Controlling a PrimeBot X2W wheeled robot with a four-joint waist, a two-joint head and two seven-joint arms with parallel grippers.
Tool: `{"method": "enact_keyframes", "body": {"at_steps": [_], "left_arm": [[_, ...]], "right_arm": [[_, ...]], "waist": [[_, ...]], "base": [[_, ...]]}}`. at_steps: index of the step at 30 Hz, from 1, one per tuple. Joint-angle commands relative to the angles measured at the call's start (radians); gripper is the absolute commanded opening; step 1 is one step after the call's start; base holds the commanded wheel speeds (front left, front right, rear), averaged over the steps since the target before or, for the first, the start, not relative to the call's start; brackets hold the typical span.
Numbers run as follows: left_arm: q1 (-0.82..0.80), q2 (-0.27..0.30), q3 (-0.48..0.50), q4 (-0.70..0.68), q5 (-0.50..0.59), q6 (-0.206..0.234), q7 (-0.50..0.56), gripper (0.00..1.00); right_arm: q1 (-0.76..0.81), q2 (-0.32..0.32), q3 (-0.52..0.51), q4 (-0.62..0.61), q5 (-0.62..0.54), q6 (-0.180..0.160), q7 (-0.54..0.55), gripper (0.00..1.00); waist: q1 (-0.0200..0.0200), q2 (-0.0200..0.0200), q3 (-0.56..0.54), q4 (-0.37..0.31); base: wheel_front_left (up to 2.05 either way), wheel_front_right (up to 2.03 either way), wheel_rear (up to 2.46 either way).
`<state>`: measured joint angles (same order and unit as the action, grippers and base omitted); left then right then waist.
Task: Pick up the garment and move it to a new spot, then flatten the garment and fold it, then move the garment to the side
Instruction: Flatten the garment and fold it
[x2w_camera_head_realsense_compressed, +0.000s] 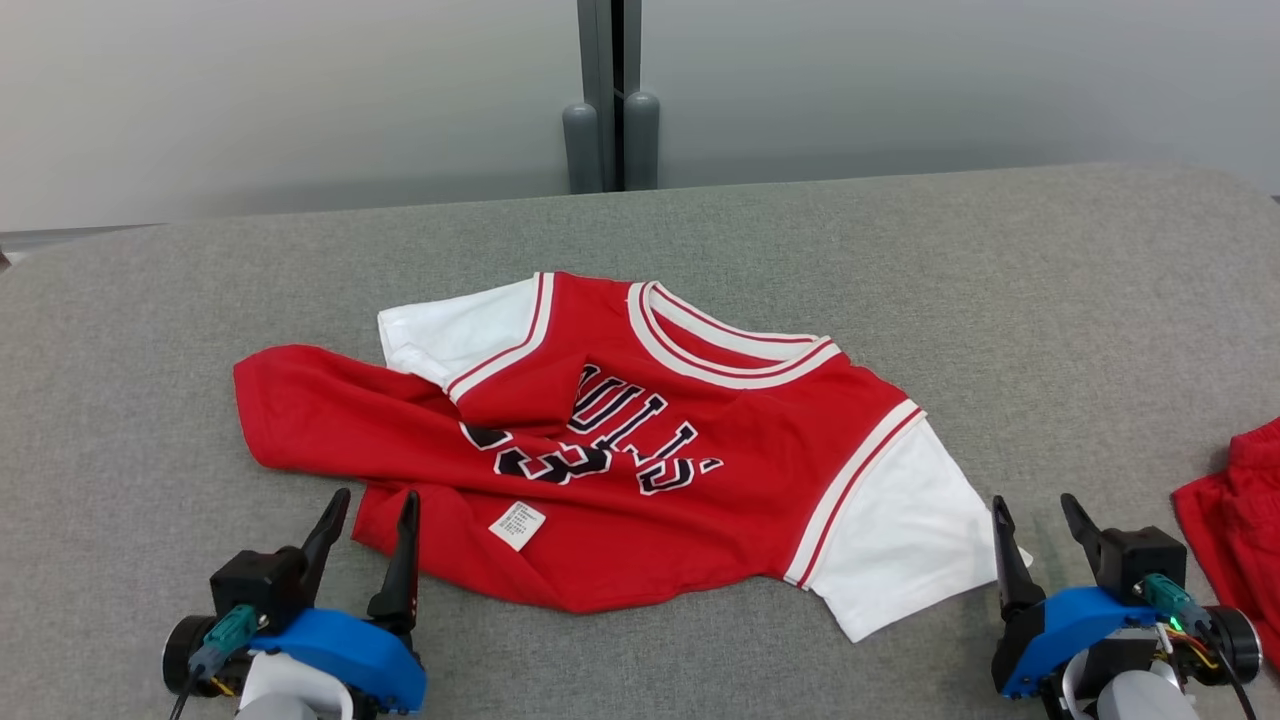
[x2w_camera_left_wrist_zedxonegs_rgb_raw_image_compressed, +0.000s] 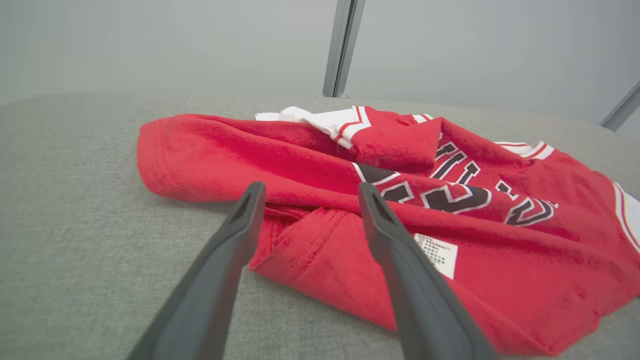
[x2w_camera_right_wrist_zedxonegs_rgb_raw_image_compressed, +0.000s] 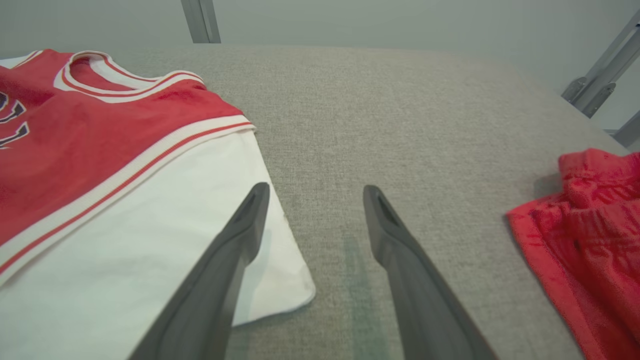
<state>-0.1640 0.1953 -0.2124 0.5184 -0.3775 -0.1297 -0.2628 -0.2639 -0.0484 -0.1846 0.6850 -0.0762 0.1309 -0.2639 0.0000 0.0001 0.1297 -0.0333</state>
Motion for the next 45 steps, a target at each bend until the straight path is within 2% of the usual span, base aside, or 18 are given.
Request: {"method": "enact_keyframes", "body": {"at_steps": [1,4,9,14,20,21,22,29,38,39,40,41,45], "left_arm": [[-0.039,0.022,-0.051,0.032,-0.029,-0.002,-0.002,1.00],[-0.111,0.056,-0.118,0.078,-0.069,-0.001,0.010,1.00],[-0.206,0.106,-0.250,0.153,-0.152,-0.001,0.104,1.00],[-0.233,0.137,-0.332,0.188,-0.224,-0.001,0.179,1.00],[-0.234,0.168,-0.418,0.185,-0.292,-0.001,0.200,1.00],[-0.235,0.172,-0.431,0.179,-0.304,-0.001,0.195,0.80],[-0.239,0.183,-0.454,0.175,-0.315,-0.001,0.182,0.00],[-0.243,0.198,-0.513,0.149,-0.345,-0.001,0.068,0.00],[-0.182,0.233,-0.549,0.100,-0.346,0.000,-0.001,0.00],[-0.165,0.237,-0.555,0.097,-0.341,0.000,-0.003,0.27],[-0.145,0.241,-0.545,0.103,-0.347,0.000,-0.002,0.41],[-0.104,0.254,-0.542,0.111,-0.340,0.000,-0.003,1.00],[-0.047,0.265,-0.503,0.136,-0.365,0.000,-0.003,1.00]], "right_arm": [[0.005,-0.004,0.015,-0.015,0.016,0.000,0.000,1.00],[0.008,-0.005,0.033,-0.031,0.030,0.000,0.000,1.00],[0.019,-0.005,0.067,-0.052,0.053,0.000,0.000,1.00],[0.021,-0.005,0.081,-0.063,0.064,0.000,0.000,1.00],[0.018,-0.005,0.090,-0.069,0.075,0.000,0.000,1.00],[0.019,-0.005,0.091,-0.070,0.076,0.000,0.000,1.00],[0.020,-0.005,0.091,-0.071,0.079,0.000,0.000,1.00],[0.027,-0.005,0.083,-0.065,0.087,0.000,0.000,1.00],[0.036,-0.005,0.070,-0.042,0.097,0.000,0.000,1.00],[0.034,-0.005,0.074,-0.039,0.101,0.000,0.000,1.00],[0.031,-0.005,0.077,-0.036,0.104,0.000,0.000,1.00],[0.025,-0.005,0.084,-0.033,0.107,0.000,0.000,1.00],[0.020,-0.005,0.088,-0.024,0.111,0.000,0.000,1.00]], "waist": [[0.0000,-0.0001,0.005,-0.007],[0.0000,-0.0001,0.011,-0.014],[0.0000,-0.0001,0.020,-0.023],[0.0000,-0.0001,0.028,-0.028],[0.0000,-0.0001,0.034,-0.030],[0.0000,-0.0001,0.034,-0.029],[0.0000,-0.0001,0.034,-0.026],[0.0000,-0.0001,0.016,0.001],[0.0000,-0.0001,-0.022,0.060],[0.0000,-0.0001,-0.027,0.064],[0.0000,-0.0001,-0.030,0.067],[0.0000,-0.0001,-0.036,0.072],[0.0000,-0.0001,-0.046,0.074]], "base": [[0.00,0.00,0.00],[0.00,0.00,0.00],[0.00,0.00,0.00],[0.00,0.00,0.00],[0.00,0.00,0.00],[0.00,0.00,0.00],[0.00,0.00,0.00],[0.00,0.00,0.00],[0.00,0.00,0.00],[0.00,0.00,0.00],[0.00,0.00,0.00],[0.00,0.00,0.00],[0.00,0.00,0.00]]}}
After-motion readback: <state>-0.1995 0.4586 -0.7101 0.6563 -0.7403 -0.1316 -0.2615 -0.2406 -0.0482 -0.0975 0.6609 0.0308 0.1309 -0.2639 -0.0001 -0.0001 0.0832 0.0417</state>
